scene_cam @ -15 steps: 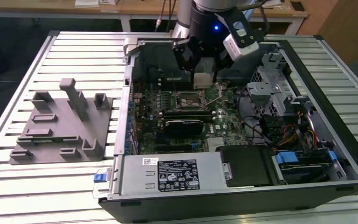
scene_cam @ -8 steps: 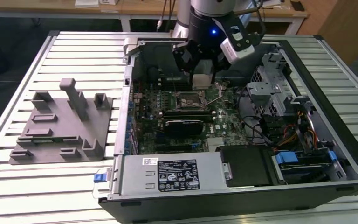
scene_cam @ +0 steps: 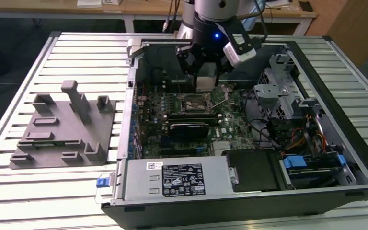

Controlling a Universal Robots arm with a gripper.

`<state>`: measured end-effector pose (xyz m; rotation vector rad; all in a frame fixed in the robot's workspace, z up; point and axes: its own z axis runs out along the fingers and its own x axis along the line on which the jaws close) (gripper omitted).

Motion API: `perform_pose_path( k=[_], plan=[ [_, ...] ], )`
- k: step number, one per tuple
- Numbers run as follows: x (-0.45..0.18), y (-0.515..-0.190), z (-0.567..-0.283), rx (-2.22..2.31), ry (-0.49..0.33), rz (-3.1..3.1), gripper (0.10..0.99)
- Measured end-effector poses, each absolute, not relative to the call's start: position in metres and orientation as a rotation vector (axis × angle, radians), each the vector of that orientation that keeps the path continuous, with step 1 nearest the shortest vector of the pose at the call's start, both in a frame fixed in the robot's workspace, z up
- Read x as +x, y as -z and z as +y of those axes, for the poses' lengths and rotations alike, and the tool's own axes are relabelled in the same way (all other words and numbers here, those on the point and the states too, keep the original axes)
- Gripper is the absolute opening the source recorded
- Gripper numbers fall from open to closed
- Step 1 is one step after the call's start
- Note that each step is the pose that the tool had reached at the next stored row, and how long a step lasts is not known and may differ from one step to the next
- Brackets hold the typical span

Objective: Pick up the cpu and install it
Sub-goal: 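Pick up the cpu and move it towards the insertion slot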

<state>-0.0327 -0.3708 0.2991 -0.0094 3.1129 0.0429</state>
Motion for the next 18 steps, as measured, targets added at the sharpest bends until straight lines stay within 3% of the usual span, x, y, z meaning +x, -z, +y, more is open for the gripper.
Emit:
perform_pose_path(
  k=[18],
  plan=[
    [-0.033, -0.268, -0.348, -0.009, -0.041, 3.113, 0.541]
  ],
)
